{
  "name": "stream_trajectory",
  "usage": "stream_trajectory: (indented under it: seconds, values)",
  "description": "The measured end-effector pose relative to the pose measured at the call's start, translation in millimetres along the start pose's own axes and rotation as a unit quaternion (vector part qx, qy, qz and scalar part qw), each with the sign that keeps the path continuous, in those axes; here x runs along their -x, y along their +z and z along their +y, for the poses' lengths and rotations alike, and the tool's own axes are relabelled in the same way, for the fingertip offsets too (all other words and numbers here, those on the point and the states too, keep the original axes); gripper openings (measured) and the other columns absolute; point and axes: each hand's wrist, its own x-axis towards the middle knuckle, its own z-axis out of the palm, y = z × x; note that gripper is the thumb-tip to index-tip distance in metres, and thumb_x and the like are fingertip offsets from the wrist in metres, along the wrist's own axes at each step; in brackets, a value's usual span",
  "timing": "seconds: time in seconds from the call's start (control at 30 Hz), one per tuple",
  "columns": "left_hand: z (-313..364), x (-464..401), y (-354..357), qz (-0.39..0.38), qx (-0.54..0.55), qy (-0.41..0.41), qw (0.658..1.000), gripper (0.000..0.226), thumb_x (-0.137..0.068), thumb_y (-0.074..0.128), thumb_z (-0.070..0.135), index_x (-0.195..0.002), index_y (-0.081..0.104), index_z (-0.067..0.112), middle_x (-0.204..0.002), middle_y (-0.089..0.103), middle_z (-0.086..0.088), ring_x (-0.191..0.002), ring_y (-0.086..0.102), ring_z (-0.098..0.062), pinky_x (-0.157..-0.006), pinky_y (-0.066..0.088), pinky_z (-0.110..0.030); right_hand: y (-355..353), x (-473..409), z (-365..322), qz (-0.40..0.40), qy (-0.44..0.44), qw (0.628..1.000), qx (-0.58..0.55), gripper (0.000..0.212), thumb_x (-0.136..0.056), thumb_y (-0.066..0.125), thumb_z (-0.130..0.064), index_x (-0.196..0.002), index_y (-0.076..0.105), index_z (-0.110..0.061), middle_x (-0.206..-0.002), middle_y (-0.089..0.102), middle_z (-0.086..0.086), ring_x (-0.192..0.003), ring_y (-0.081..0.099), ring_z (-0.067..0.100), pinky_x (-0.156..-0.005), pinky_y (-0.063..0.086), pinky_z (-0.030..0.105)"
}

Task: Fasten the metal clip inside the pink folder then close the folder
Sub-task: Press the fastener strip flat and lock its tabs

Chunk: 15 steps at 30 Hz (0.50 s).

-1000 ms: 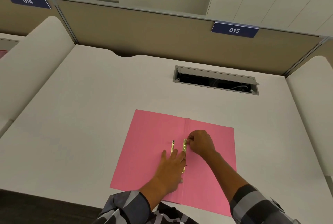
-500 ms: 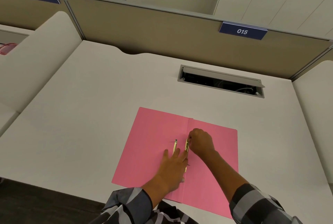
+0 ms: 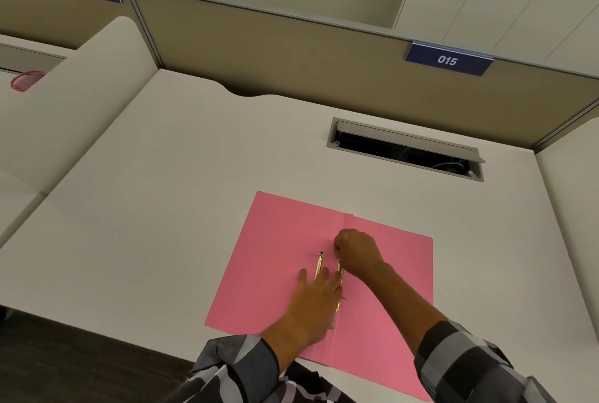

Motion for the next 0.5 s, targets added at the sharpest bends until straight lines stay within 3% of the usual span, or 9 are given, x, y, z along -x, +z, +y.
stream_trajectory:
  seconds: [0.33, 0.5]
  values:
    - [0, 0, 2, -0.004, -0.002, -0.001, 1.0, 0.079, -0.094, 0.072, 0.046, -0.156, 0.04, 0.01, -0.168, 0.025, -0.012, -0.153, 0.027, -0.038, -0.115, 0.032, -0.072, -13, -10, 14, -0.024, 0.109, 0.984, -0.138, 0.016, -0.086, 0.08, -0.011, -0.1, 0.086, -0.009, -0.101, 0.082, 0.006, -0.091, 0.078, 0.022, -0.089, 0.066, 0.04]
    - [0, -1, 3, -0.004, -0.005, 0.0, 1.0, 0.079, -0.094, 0.072, 0.048, -0.156, 0.04, 0.01, -0.167, 0.025, -0.012, -0.153, 0.027, -0.038, -0.115, 0.032, -0.071, -15, -12, 21, -0.044, 0.164, 0.964, -0.207, 0.015, -0.083, 0.086, -0.01, -0.097, 0.085, -0.004, -0.093, 0.082, 0.012, -0.086, 0.081, 0.027, -0.087, 0.067, 0.044]
